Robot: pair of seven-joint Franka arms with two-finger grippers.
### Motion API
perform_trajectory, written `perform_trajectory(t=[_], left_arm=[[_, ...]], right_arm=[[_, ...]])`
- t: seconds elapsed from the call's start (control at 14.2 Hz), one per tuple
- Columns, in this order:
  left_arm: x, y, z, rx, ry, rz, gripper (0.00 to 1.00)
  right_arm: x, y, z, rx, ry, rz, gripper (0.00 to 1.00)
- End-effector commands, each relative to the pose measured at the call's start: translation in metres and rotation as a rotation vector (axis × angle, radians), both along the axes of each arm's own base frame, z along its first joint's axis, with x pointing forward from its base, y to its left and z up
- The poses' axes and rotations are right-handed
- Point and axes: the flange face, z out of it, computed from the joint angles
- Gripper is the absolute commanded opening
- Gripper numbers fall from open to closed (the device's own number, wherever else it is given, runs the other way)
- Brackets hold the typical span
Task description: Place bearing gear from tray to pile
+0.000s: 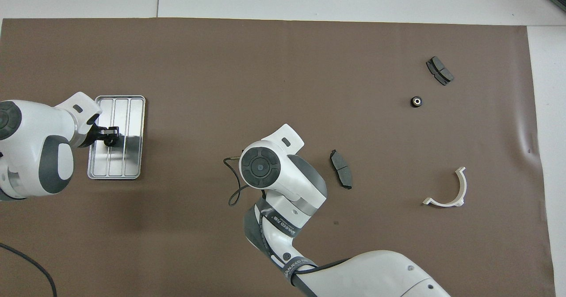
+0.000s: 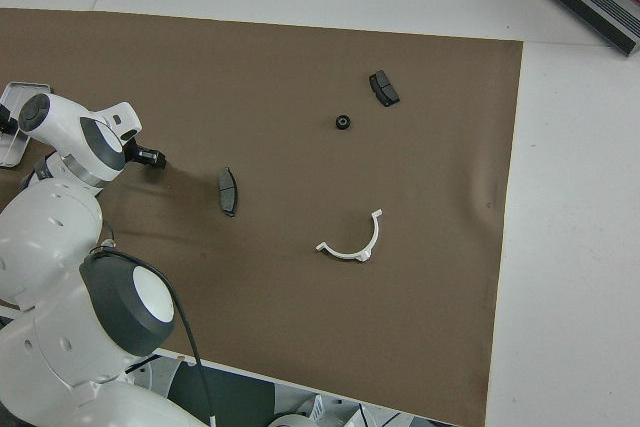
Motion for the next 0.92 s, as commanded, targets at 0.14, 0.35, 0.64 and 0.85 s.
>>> perform_trajectory(t=[0.14, 0.35, 0.64, 0.85], left_arm=[[-0.003, 0.000, -0.006, 0.001, -0.006, 0.010, 0.02], [0.002, 0.000, 0.000, 0.002, -0.007, 0.008, 0.00], [0.029, -0.022, 0.028, 0.000, 0.020, -0.009, 0.00], [0.045, -0.055, 0.056, -0.007, 0.032, 0.035, 0.00]], right_arm=[[0.000, -0.001, -0.002, -0.009, 0.002, -0.002, 0.00], [0.003, -0.002, 0.000, -0.004, 0.002, -0.009, 0.00], [0.009, -0.004, 0.014, -0.002, 0.005, -0.028, 0.00], [0.050, -0.066, 0.060, -0.001, -0.013, -0.061, 0.00]])
